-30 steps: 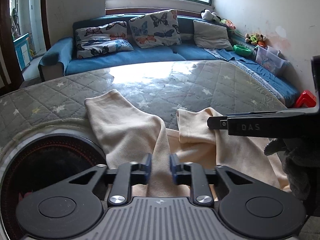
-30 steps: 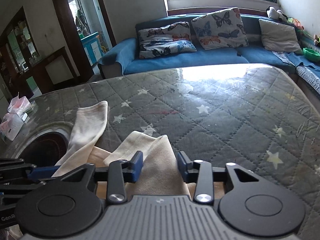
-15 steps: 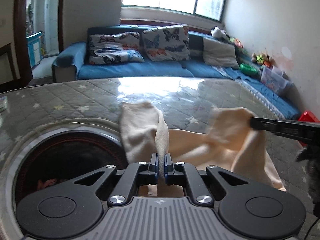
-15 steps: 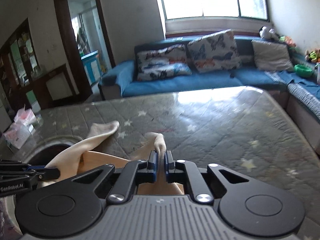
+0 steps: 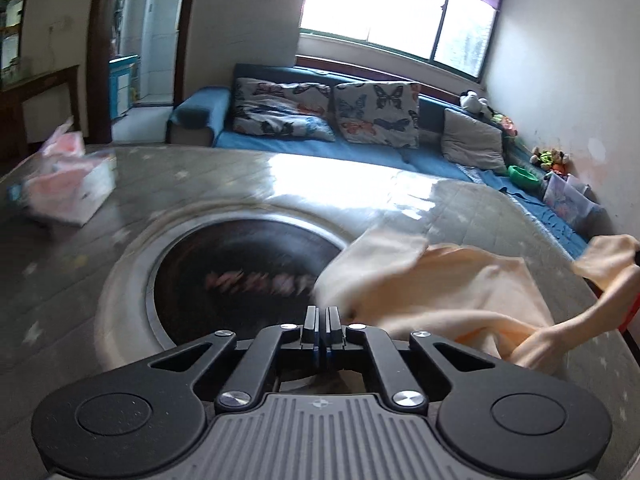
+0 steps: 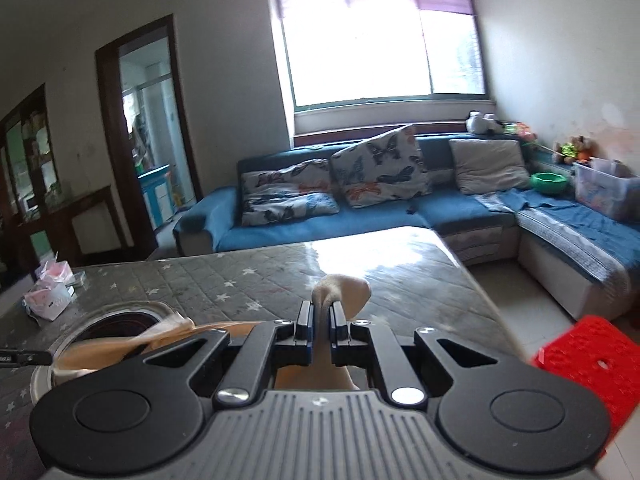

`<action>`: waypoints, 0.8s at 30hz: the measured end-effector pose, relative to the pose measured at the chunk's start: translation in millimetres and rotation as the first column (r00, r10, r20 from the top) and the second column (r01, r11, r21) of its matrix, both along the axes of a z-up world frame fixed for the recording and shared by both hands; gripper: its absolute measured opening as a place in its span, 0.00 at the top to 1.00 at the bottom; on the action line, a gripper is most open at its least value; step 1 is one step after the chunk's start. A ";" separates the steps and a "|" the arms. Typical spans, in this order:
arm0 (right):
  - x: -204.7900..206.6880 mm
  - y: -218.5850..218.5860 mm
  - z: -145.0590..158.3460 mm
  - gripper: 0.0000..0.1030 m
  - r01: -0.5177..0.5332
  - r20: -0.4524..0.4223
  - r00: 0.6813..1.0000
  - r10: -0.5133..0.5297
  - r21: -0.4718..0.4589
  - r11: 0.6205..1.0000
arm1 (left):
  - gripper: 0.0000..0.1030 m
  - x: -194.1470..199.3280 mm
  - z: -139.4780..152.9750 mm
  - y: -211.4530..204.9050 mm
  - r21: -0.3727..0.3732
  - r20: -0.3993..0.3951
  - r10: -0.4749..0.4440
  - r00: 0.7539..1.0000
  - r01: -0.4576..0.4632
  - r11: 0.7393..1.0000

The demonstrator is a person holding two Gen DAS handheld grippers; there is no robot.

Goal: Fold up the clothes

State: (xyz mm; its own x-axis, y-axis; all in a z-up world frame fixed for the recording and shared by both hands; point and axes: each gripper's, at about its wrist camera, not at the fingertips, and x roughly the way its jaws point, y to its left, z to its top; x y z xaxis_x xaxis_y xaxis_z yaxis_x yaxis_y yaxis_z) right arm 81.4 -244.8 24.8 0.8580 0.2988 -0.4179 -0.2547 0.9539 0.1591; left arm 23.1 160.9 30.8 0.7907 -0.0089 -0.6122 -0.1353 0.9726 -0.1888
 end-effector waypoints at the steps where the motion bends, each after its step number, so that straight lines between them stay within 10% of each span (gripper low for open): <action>1: -8.4 -7.6 -1.0 0.93 0.015 -0.004 1.000 -0.015 0.007 1.000 | 0.97 -7.3 -1.9 2.5 -0.001 -0.005 0.008 1.000 -0.008 1.000; 10: -58.4 -62.2 -51.7 0.93 0.198 -0.172 0.964 -0.203 -0.051 0.979 | 0.92 -36.1 -17.2 -23.5 0.052 -0.041 -0.102 0.994 0.104 0.993; 14: -65.2 -77.4 -67.8 0.89 0.249 -0.215 0.940 -0.265 -0.099 0.963 | 0.59 -35.1 -18.6 -55.6 0.118 -0.016 -0.201 0.979 0.201 0.972; 24: -67.2 -38.9 -63.5 0.52 0.049 -0.176 0.982 -0.069 -0.116 0.992 | 0.48 -6.4 -46.0 -110.8 0.249 -0.062 -0.299 0.952 0.305 0.919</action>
